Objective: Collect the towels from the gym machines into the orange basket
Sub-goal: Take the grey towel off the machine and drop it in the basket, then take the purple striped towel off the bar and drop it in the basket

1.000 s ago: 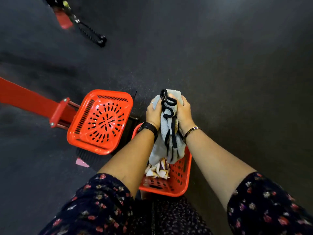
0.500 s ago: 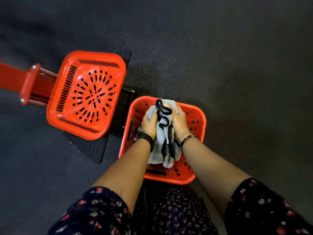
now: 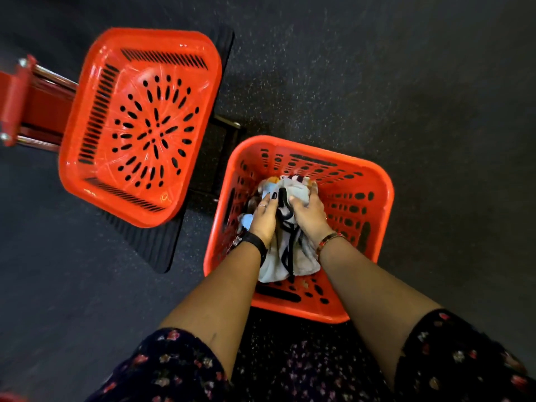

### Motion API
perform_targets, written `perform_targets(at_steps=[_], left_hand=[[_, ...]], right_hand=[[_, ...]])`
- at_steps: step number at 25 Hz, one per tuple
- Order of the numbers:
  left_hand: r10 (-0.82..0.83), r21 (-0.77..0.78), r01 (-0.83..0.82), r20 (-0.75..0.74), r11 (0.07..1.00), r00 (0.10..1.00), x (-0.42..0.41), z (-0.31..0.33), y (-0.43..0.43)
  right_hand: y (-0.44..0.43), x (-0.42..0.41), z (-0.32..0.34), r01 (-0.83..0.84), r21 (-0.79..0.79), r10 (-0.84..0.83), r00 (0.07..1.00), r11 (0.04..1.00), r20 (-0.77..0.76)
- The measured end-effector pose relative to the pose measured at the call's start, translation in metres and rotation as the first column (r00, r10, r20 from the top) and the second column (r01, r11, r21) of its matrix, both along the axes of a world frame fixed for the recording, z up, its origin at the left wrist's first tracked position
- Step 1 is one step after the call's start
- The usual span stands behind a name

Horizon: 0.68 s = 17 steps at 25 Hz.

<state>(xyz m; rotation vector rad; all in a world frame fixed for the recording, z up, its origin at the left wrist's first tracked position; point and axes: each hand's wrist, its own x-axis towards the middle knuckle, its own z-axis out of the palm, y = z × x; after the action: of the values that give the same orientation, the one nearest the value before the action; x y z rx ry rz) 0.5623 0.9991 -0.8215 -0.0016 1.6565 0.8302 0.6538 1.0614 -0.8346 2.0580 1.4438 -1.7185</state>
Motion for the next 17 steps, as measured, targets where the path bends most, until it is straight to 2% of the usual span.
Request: perform_targets(at_steps=[4, 6, 10, 13, 17], left_hand=[[0.020, 0.106, -0.025, 0.046, 0.994, 0.999, -0.006, -0.021, 0.008], [0.093, 0.117, -0.103, 0.090, 0.988, 0.992, -0.014, -0.009, 0.022], [0.084, 0.199, -0.090, 0.039, 0.976, 0.996, -0.022, 0.104, 0.059], [0.089, 0.280, -0.084, -0.007, 0.956, 0.996, -0.023, 0.169, 0.083], [0.090, 0.399, -0.078, -0.013, 0.914, 0.996, -0.023, 0.267, 0.116]], right_hand=[[0.008, 0.005, 0.023, 0.146, 0.005, -0.143, 0.975, 0.989, -0.171], [0.016, 0.006, 0.046, 0.213, 0.042, -0.197, 0.950, 0.976, -0.241], [0.045, 0.010, 0.121, 0.393, 0.078, -0.317, 0.831, 0.916, -0.457], [0.072, 0.016, 0.186, 0.442, 0.154, -0.297, 0.785, 0.884, -0.543], [0.103, 0.023, 0.276, 0.448, 0.177, -0.239, 0.723, 0.877, -0.648]])
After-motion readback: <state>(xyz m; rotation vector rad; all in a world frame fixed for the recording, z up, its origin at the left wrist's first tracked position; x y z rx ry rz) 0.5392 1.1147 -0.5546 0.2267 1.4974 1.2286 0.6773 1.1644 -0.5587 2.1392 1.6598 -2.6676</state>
